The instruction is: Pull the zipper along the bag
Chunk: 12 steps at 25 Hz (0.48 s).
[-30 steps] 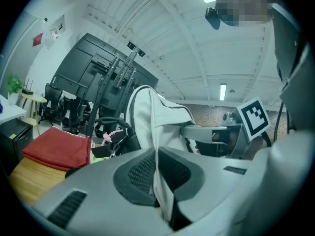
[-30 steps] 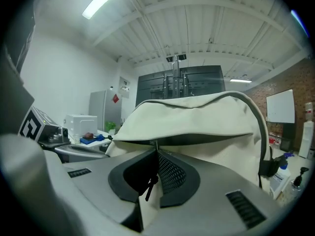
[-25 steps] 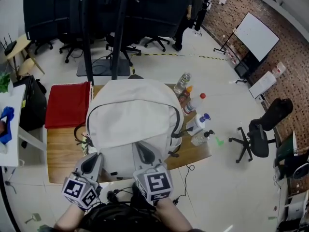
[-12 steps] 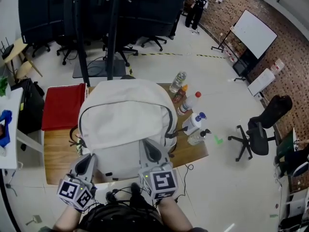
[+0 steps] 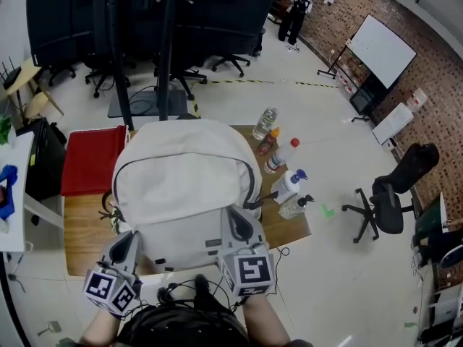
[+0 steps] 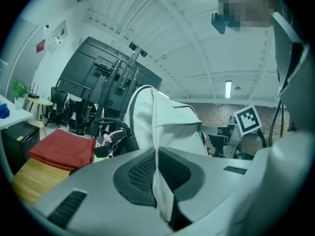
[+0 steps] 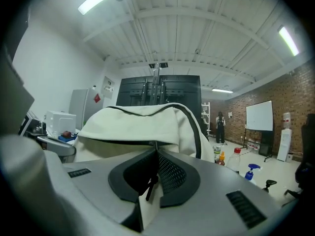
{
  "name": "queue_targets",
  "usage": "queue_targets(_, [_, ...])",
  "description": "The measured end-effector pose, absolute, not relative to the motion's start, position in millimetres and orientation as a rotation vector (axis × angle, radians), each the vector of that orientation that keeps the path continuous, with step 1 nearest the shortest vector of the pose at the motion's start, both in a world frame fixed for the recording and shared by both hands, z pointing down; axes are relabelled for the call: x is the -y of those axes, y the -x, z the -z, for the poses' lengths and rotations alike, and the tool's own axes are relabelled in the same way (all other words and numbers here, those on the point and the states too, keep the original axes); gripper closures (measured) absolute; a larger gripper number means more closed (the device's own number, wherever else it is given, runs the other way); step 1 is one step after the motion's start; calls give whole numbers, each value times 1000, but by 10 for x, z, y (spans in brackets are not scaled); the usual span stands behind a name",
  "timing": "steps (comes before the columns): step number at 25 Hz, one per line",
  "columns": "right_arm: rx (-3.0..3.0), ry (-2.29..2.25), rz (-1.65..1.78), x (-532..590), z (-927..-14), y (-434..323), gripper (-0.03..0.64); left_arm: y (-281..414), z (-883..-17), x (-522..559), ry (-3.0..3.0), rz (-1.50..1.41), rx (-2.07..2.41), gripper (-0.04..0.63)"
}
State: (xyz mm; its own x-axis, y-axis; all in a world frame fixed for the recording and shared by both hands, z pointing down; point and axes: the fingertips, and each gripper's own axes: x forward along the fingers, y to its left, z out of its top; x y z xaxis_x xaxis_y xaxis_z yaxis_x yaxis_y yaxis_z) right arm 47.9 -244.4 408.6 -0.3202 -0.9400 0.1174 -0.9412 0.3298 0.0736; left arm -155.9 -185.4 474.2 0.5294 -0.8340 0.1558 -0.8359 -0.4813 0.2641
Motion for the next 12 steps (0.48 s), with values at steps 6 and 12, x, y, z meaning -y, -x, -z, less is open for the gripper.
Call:
queue_targets(6, [2421, -1746, 44, 2376, -4039, -565, 583, 1565, -4701, 1856, -2457, 8, 1423, 571])
queue_targets(12, [2406, -1752, 41, 2389, -4042, -697, 583, 1582, -4666, 1838, -2451, 30, 1444, 571])
